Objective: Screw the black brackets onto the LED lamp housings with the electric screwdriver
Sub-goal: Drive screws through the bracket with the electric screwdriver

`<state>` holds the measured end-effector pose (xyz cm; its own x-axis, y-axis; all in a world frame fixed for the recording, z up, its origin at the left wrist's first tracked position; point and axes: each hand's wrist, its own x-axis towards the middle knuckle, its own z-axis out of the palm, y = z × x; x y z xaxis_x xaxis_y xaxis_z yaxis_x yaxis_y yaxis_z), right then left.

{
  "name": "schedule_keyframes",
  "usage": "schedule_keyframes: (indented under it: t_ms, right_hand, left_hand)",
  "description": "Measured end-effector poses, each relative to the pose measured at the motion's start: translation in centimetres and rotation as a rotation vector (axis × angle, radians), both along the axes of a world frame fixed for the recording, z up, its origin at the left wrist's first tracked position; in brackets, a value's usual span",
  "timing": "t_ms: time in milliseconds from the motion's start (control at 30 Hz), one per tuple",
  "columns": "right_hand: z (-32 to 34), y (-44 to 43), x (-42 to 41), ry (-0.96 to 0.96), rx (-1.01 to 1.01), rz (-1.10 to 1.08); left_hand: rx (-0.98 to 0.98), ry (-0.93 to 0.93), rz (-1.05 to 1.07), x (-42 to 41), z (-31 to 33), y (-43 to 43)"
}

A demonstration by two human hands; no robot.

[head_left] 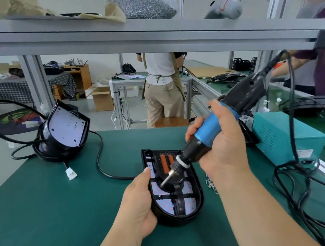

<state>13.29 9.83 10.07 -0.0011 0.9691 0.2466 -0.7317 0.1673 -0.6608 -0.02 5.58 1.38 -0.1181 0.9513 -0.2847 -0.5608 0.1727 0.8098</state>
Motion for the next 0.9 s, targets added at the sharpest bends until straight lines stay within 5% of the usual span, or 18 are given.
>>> schedule_keyframes:
  t_ms: [400,567,900]
  right_hand:
    - [-2.7,3.9,12.0,-0.69,-0.522,-0.221]
    - [-6.2,4.4,12.9,-0.933,-0.58,-0.256]
    - [-7.5,4.3,12.4,-1.335,-0.48,-0.429]
  left_hand:
    - [-0.006,-0.006,0.006,0.1,-0.2,0.3]
    - [-0.004,-0.045,0.066,-0.3,-0.9,0.8]
    - [0.031,-0.108,-0.167,-1.1,-0.4,1.0]
